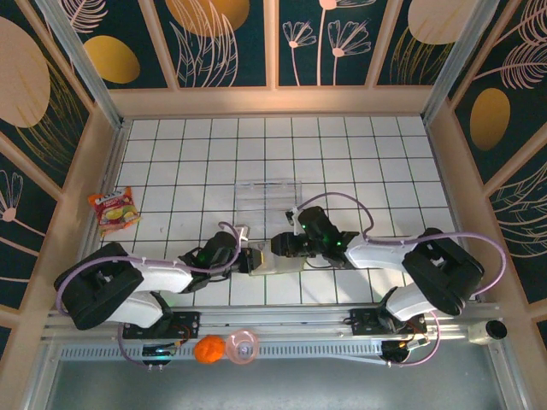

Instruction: Take the credit cards out of the card holder

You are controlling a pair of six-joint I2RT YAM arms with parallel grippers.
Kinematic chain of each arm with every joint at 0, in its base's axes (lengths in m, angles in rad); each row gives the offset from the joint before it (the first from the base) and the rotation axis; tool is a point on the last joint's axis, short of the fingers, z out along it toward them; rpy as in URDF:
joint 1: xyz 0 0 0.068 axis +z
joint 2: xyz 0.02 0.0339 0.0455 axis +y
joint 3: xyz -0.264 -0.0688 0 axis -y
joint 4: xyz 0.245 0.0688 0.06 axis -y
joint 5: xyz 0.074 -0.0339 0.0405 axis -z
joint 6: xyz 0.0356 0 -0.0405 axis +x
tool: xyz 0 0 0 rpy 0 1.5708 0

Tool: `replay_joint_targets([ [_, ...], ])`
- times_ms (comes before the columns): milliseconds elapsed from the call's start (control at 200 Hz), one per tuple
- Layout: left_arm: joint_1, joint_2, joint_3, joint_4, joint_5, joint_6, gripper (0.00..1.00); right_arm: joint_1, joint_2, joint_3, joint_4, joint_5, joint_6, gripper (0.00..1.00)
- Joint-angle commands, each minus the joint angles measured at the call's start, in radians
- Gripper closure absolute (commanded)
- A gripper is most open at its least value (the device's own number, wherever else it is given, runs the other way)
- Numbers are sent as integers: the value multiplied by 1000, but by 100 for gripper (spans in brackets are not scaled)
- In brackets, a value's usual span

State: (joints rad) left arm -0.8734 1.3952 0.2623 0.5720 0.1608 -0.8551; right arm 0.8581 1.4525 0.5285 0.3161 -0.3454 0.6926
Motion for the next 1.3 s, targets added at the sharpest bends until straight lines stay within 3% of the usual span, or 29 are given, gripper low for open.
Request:
replay_joint_targets([
  [0, 1, 6, 19, -7, 9, 3, 93, -2, 28, 14, 27, -29, 15, 70],
  [65, 1, 15, 15, -8, 10, 0, 100, -2, 42, 8, 47, -44, 21, 70],
  [1001, 1, 28, -4, 24, 26, 3, 100, 39, 128, 45, 67, -55, 28, 71],
  [1126, 1, 15, -2, 2, 15, 6, 100, 46, 94, 47, 40, -32, 21, 68],
  [1296, 1, -31, 0, -27, 14, 5, 100, 67, 15, 55, -64, 106, 2, 65],
])
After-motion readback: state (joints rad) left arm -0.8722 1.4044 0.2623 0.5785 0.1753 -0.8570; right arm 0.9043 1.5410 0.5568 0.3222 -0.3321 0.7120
